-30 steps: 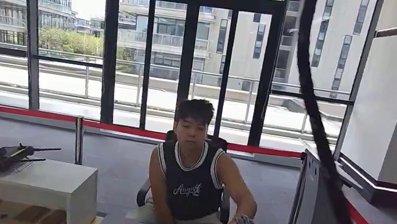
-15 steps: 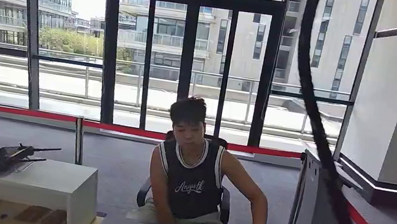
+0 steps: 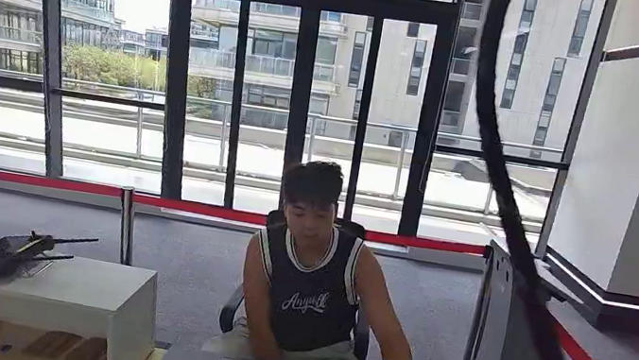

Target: Pass the card to the sensor for recognition and then transmit it.

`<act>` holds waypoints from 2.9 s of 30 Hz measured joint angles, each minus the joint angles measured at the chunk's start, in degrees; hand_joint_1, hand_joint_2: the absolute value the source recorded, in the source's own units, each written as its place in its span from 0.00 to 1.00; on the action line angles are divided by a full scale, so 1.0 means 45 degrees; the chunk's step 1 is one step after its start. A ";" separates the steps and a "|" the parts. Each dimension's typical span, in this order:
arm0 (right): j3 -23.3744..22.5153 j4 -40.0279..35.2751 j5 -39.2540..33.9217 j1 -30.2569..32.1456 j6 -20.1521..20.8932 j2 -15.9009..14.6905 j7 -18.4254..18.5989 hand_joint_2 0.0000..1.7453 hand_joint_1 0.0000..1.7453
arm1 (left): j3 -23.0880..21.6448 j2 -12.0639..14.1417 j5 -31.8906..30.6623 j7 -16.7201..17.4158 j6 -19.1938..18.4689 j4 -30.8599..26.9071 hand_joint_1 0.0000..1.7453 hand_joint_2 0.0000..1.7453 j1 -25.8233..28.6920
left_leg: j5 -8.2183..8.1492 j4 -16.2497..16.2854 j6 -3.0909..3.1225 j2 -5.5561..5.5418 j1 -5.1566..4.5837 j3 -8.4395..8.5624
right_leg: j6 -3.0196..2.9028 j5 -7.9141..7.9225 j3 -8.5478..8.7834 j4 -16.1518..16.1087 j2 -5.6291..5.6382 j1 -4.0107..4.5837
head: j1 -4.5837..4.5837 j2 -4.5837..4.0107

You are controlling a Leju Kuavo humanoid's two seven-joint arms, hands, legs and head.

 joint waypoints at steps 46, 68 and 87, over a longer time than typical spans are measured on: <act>0.0728 0.2950 0.7780 0.1224 -0.2987 0.0268 0.1287 1.00 0.00 | -0.0005 0.0029 -0.0442 0.0262 0.0102 -0.0005 0.00 0.00 -0.0045 | 0.0000 -0.0005 -0.0001 0.0000 0.0000 -0.0011 | 0.0000 -0.0001 0.0000 0.0000 -0.0001 0.0000 | 0.0005 0.0000; 0.0520 0.4940 0.7305 0.0932 -0.3356 0.0734 0.0831 1.00 0.00 | -0.0005 0.0029 -0.0413 0.0291 0.0112 -0.0005 0.00 0.00 -0.0049 | -0.0001 -0.0005 -0.0001 0.0001 0.0000 -0.0011 | 0.0000 -0.0001 -0.0001 0.0001 -0.0001 0.0000 | 0.0000 0.0000; 0.0520 0.5164 0.7212 0.0858 -0.3920 0.0977 0.0602 1.00 0.00 | -0.0005 0.0029 -0.0418 0.0321 0.0155 -0.0005 0.00 0.00 -0.0049 | -0.0001 -0.0005 -0.0001 0.0001 0.0000 -0.0010 | 0.0000 -0.0001 0.0000 0.0001 -0.0001 0.0000 | 0.0005 0.0000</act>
